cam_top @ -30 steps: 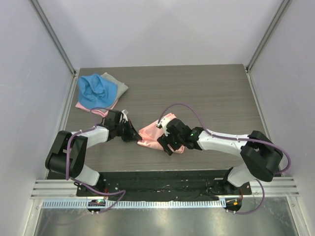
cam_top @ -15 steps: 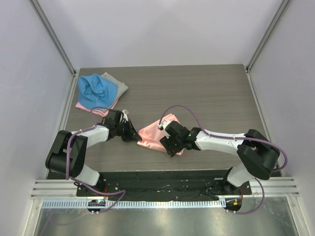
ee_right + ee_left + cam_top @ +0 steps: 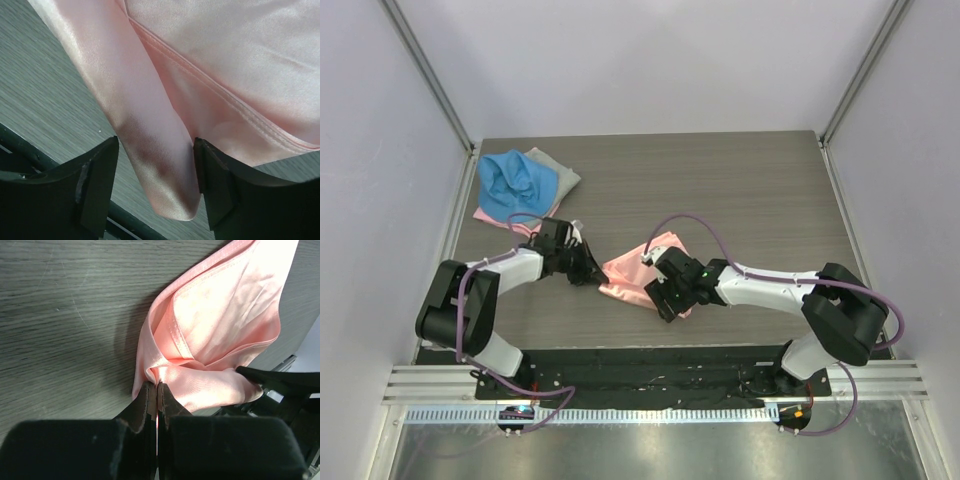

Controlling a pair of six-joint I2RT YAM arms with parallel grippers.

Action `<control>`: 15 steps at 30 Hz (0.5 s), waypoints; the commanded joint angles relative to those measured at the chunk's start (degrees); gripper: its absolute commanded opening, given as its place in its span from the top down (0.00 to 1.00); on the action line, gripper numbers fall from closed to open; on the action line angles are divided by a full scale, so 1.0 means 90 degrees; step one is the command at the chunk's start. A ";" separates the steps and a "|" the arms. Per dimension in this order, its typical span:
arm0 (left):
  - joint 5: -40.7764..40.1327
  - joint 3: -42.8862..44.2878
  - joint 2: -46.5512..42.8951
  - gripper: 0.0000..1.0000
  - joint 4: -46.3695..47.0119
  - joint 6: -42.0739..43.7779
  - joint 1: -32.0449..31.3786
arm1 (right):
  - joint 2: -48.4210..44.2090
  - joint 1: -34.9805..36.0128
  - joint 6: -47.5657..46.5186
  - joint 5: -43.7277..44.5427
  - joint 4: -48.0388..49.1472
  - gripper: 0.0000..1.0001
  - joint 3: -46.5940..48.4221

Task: Fold the napkin, place the utensils inside, and roll it up
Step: Roll the napkin with the utensil

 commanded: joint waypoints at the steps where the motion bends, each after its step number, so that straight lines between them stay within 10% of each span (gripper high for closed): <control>1: -0.0023 0.0485 0.0238 1.00 -0.0630 0.0332 -0.0014 | -0.0391 0.0025 -0.0150 0.0299 -0.0536 0.28 0.0659; 15: 0.0104 0.0905 0.0649 1.00 -0.1090 0.0489 0.0006 | 0.0261 0.1479 -0.1840 0.2028 0.1102 0.21 0.1344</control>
